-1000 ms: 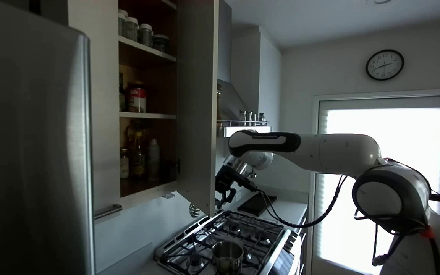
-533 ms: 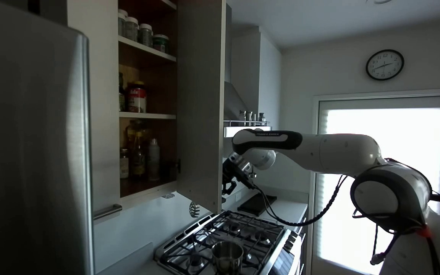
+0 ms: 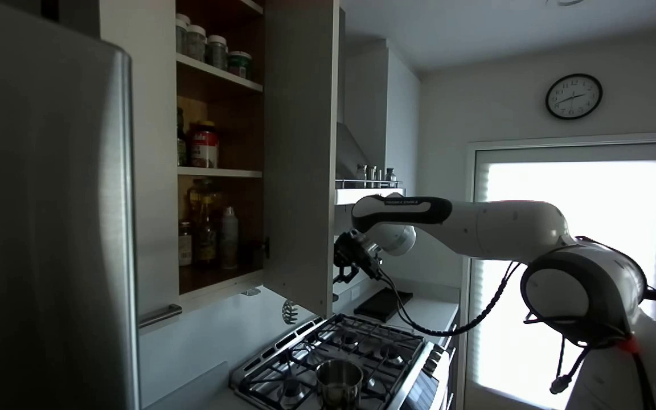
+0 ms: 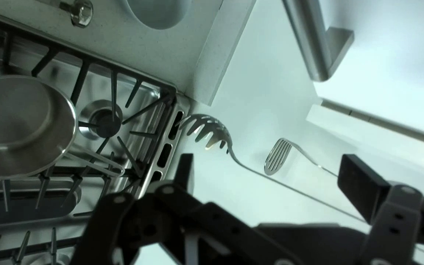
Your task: Open the top right cabinet door, then put the cup in the cabinet
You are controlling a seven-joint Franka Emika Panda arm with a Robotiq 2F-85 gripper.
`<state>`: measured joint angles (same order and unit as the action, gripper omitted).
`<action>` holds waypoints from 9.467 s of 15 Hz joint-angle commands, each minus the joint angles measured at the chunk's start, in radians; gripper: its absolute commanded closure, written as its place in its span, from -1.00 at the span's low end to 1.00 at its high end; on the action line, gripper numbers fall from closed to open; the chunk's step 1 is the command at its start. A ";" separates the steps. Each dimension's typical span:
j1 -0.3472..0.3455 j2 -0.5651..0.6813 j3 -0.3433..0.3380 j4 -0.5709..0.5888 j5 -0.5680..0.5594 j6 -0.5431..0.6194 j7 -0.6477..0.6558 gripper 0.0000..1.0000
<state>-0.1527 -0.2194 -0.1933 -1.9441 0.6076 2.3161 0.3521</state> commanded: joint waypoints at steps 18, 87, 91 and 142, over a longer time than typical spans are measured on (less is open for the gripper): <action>-0.074 -0.296 -0.036 -0.472 -0.195 0.075 -0.206 -1.00; 0.263 0.211 0.113 -0.634 0.161 0.430 -0.523 -1.00; 0.208 0.278 0.145 -0.648 -0.091 0.547 -0.318 -1.00; 0.186 0.063 0.208 -0.684 -0.755 0.152 0.183 0.96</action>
<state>0.0491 -0.1252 -0.0176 -2.6096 -0.1852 2.5138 0.5909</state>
